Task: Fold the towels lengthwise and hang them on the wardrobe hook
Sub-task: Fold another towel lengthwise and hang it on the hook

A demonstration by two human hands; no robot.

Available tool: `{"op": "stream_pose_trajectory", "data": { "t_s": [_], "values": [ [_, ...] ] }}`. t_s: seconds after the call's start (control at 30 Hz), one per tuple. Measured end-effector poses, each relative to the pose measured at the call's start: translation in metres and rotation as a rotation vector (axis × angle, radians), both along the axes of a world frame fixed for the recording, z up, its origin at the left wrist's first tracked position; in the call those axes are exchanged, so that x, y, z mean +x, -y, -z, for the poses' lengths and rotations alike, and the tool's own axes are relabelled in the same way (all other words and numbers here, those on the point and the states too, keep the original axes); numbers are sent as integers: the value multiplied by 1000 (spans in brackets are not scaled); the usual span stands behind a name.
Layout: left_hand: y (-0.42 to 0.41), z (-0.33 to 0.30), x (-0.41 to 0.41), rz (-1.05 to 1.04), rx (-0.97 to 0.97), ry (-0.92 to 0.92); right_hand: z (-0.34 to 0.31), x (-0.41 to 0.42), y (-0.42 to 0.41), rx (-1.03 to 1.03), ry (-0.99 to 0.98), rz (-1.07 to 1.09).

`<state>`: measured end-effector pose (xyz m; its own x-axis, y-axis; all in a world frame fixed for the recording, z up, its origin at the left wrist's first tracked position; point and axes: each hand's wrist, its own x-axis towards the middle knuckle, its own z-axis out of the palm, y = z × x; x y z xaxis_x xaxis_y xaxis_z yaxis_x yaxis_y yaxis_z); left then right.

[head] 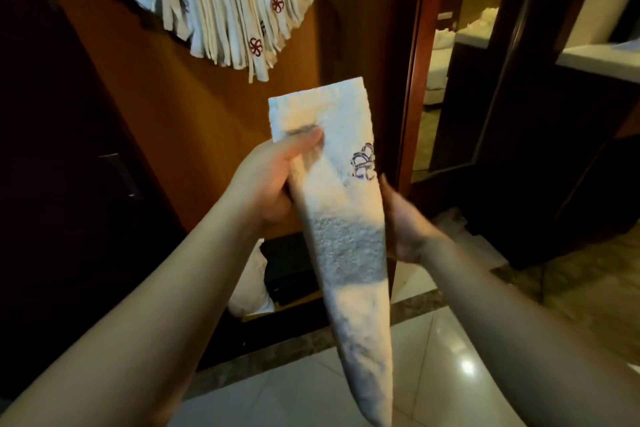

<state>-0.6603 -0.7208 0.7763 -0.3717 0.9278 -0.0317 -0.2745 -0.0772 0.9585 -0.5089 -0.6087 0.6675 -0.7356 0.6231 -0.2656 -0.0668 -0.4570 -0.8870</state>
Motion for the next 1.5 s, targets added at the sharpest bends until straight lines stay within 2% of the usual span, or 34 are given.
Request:
{"op": "stream_pose_trajectory", "data": {
  "t_s": [0.1, 0.23, 0.37, 0.53, 0.7, 0.83, 0.93, 1.07, 1.17, 1.4, 1.5],
  "values": [
    [-10, -17, -6, -61, 2, 28, 42, 1, 3, -118, -1, 28],
    [-22, -36, -16, -118, 3, 5, 58, -4, 11, -86, -93, 69],
    [-32, -51, -27, -176, -3, -20, 52, -13, 22, 163, -90, 121],
    [-45, -66, -40, -211, 28, -45, 42, -19, 17, 508, 192, 55],
    [-48, -84, -56, -220, 17, -93, 25, -14, 8, 598, 255, 42],
    [-49, -93, -67, -241, 13, -115, 16, -12, -4, 450, 136, -66],
    [-55, -92, -73, -269, -11, -102, 14, -10, -8, 317, 169, -288],
    [-63, -85, -82, -281, -73, -102, 6, -3, -6, 303, 250, -561],
    [-68, -77, -95, -297, -124, -118, 1, 2, -1, 281, 183, -547],
    [-72, -51, -117, -369, -286, -91, 0, 6, 12, 4, -60, -500],
    [-70, -40, -120, -390, -364, -75, -1, 5, 19, -42, -86, -524]
  ]
}}
